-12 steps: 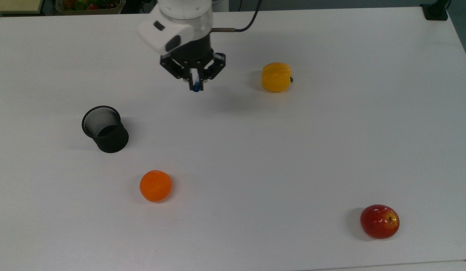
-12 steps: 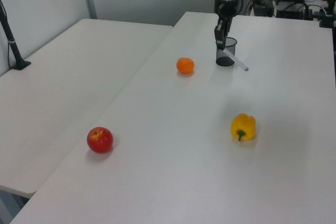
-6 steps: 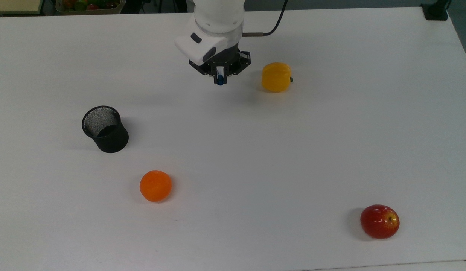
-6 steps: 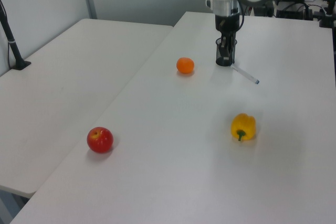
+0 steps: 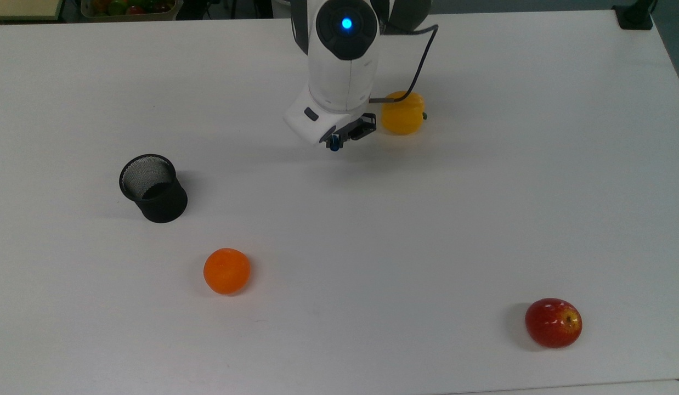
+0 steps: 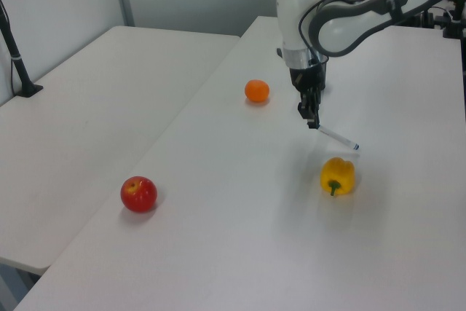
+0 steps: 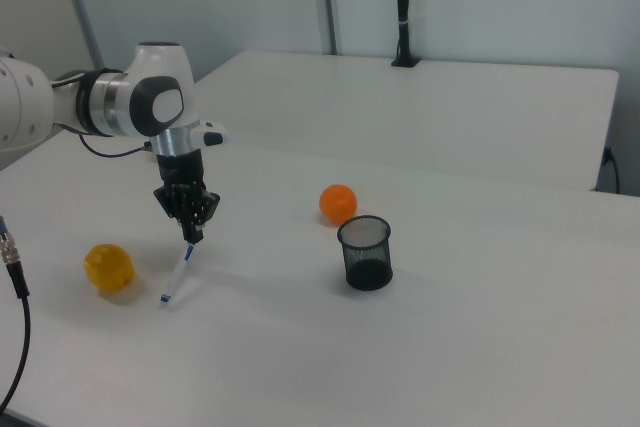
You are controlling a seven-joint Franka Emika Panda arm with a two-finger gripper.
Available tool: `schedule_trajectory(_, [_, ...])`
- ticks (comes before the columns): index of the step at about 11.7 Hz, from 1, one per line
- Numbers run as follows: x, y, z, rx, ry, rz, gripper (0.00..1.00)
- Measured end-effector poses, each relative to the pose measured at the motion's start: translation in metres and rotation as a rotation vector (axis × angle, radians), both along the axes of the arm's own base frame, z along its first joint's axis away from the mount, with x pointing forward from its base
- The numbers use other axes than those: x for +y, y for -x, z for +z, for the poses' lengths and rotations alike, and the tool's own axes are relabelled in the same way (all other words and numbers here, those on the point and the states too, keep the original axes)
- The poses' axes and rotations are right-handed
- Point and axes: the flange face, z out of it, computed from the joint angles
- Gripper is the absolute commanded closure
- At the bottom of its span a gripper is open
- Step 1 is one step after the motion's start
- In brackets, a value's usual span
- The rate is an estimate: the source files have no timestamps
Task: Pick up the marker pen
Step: 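Carry the marker toward the yellow bell pepper, then lower the marker beside the yellow pepper and open the gripper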
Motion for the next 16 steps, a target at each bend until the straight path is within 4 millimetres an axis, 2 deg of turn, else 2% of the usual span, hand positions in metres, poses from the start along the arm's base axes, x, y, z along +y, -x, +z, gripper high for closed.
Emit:
schedule_trajectory(1, [0.002, -0.001, -0.006, 0.003, 0.001, 0.000, 0.85])
schedule_trajectory(2, [0.003, -0.001, -0.008, 0.005, 0.002, 0.001, 0.71])
schedule_trajectory(4, [0.003, -0.001, -0.007, 0.003, 0.002, 0.000, 0.30])
schedule_trajectory(5, [0.003, -0.002, -0.007, 0.001, 0.002, -0.001, 0.06])
schedule_trajectory(6, [0.003, -0.002, -0.006, 0.000, 0.002, -0.002, 0.00])
schedule_trajectory(11, [0.002, -0.006, 0.004, -0.024, 0.012, 0.001, 0.00])
schedule_trajectory(12, [0.001, -0.007, 0.015, -0.044, 0.016, 0.004, 0.00])
schedule_trajectory(14, [-0.009, -0.006, 0.055, -0.103, 0.015, -0.007, 0.00])
schedule_trajectory(16, [-0.033, 0.002, 0.102, -0.142, 0.018, -0.040, 0.00])
